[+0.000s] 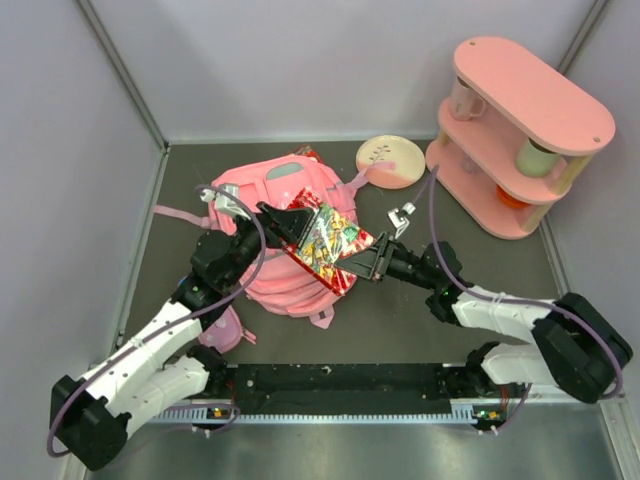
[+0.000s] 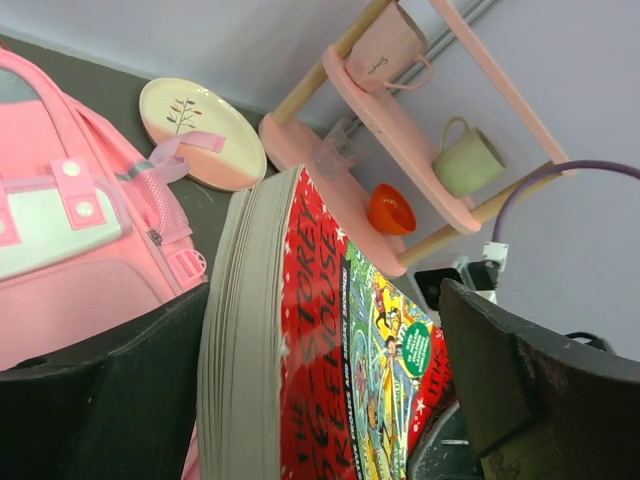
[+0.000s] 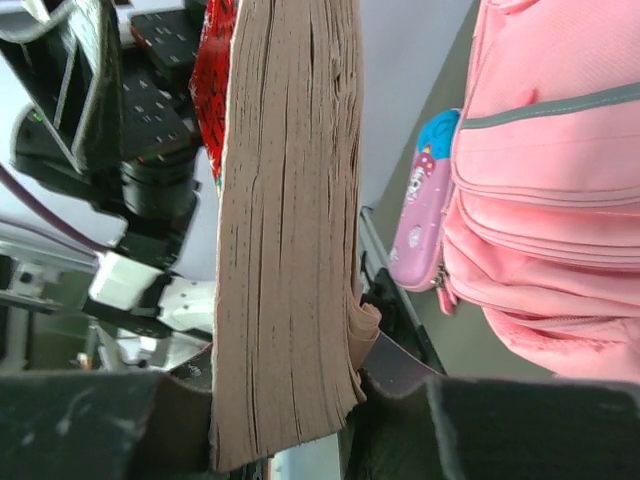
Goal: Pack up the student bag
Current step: Pick up the book from the center of the board.
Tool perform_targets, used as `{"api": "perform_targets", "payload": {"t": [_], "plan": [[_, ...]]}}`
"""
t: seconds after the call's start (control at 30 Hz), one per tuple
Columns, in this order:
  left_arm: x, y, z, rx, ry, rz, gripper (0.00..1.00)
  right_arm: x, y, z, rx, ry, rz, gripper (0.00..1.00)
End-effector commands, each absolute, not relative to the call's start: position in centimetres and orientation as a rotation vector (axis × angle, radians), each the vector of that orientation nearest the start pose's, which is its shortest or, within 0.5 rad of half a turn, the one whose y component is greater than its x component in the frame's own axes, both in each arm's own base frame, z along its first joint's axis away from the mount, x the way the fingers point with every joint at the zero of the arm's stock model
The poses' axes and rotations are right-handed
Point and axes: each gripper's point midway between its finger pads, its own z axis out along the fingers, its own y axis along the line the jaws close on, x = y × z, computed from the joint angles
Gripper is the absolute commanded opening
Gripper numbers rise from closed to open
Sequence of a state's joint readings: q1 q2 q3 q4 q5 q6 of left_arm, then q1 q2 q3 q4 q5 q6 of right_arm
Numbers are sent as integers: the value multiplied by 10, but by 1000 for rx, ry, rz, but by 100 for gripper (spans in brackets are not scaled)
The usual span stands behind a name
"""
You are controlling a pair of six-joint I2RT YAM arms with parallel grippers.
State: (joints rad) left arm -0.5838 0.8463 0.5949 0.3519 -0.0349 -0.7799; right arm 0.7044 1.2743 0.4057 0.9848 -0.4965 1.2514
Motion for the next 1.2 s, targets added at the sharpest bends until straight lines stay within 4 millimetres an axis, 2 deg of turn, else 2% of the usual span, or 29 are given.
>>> {"api": "perform_targets", "payload": {"t": [0.0,0.03,0.07,0.13,0.2,0.3,0.4,0.57,0.8,0.9,1.0,1.03,1.07,1.17], "plan": [[275,-213,327,32,1577,-963,94,191,315,264,-196,1676,1731,0],[275,-213,333,96,1584,-937,93,191,315,266,-214,1677,1707,0],[269,-225,328,186,1614,-984,92,192,314,257,-214,1731,1672,0],[268,-234,331,272,1626,-1023,89,192,312,267,-256,1696,1641,0],[262,-247,325,360,1651,-1097,83,193,311,270,-266,1691,1626,0],[257,-255,317,403,1661,-1163,83,197,305,273,-261,1665,1622,0],[258,-253,313,402,1670,-1178,84,202,297,279,-252,1632,1622,0],[259,-248,308,407,1688,-1195,85,199,289,293,-283,1573,1651,0],[274,-230,296,283,1726,-1200,91,190,279,312,-307,1484,1662,0],[272,-236,292,295,1742,-1275,90,187,279,315,-321,1466,1668,0],[264,-244,300,338,1699,-1382,89,187,280,312,-337,1474,1667,0],[262,-246,310,370,1641,-1401,88,187,281,311,-341,1477,1671,0],[256,-249,310,399,1636,-1434,86,187,281,312,-342,1473,1672,0],[253,-251,313,425,1623,-1466,62,189,281,308,-338,1482,1663,0]]}}
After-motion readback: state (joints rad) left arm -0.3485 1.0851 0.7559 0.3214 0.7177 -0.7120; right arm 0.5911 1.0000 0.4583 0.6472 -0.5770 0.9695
